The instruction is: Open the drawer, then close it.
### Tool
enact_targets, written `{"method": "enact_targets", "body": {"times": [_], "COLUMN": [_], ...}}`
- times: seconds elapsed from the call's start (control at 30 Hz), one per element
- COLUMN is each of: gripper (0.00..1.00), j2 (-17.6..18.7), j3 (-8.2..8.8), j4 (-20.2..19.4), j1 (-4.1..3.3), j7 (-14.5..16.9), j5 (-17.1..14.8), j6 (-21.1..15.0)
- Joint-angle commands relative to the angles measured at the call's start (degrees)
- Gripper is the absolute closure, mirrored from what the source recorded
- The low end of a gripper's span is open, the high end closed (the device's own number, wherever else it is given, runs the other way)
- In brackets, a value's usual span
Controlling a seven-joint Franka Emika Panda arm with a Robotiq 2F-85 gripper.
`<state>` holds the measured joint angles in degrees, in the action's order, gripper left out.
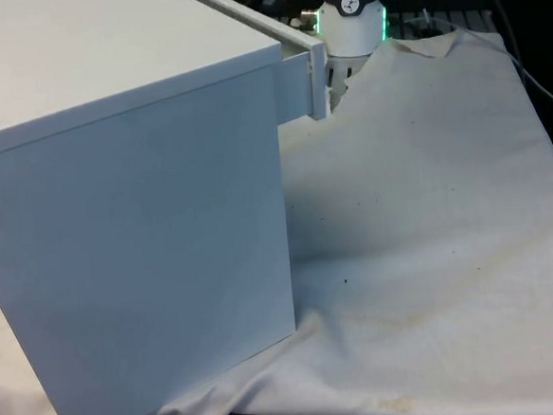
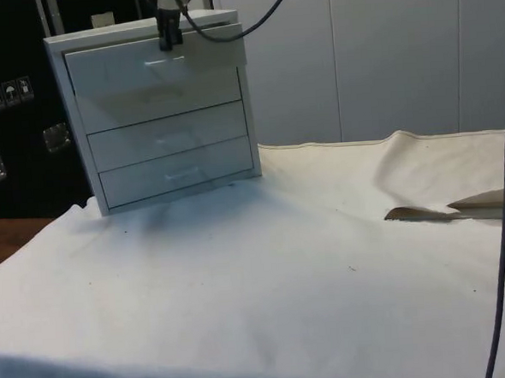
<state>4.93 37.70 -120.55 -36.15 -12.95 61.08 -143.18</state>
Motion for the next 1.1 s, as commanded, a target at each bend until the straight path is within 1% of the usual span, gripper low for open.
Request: {"method": "enact_targets", "body": {"times": [0.0, 0.07, 0.1, 0.13, 0.23, 0.37, 0.4, 0.43, 0.47, 0.57, 0.67, 0.7, 0.73, 0.77, 0.93, 1.03, 1.07], "gripper": [1.00, 1.00, 1.00, 1.00, 1.00, 1.00, 1.00, 1.00, 1.00, 1.00, 1.00, 1.00, 1.00, 1.00, 1.00, 1.00, 1.00], "j2": [0.74, 2.06, 1.89, 2.52, 3.72, 5.67, 5.56, 5.90, 6.36, 7.45, 7.85, 7.73, 7.91, 8.02, 8.02, 7.85, 7.96], "j3": [0.34, 1.32, 1.38, 1.66, 2.52, 3.72, 3.95, 4.24, 4.18, 4.87, 5.10, 5.27, 5.10, 5.16, 5.21, 5.27, 5.27], "j4": [0.57, 1.60, 1.49, 1.95, 2.81, 4.41, 4.35, 4.64, 4.87, 5.79, 6.02, 6.02, 6.02, 6.02, 6.07, 6.02, 6.07], "j1": [0.52, 0.69, 0.17, 0.69, 0.80, 1.15, 0.57, 0.63, 1.26, 1.43, 1.26, 0.97, 1.20, 1.26, 1.20, 0.97, 1.09], "j7": [1.03, 1.20, 0.17, 1.20, 1.26, 1.26, 0.17, 0.17, 1.20, 1.09, 0.69, 0.17, 0.57, 0.52, 0.23, 0.00, 0.17], "j5": [-0.74, -1.15, -0.34, -1.26, -1.49, -2.06, -1.20, -1.26, -2.23, -2.58, -2.64, -2.18, -2.64, -2.64, -2.41, -2.18, -2.29], "j6": [-1.32, -2.58, -1.66, -3.04, -4.18, -5.84, -5.04, -5.39, -6.42, -7.33, -7.39, -6.76, -7.39, -7.39, -7.16, -6.76, -6.99]}}
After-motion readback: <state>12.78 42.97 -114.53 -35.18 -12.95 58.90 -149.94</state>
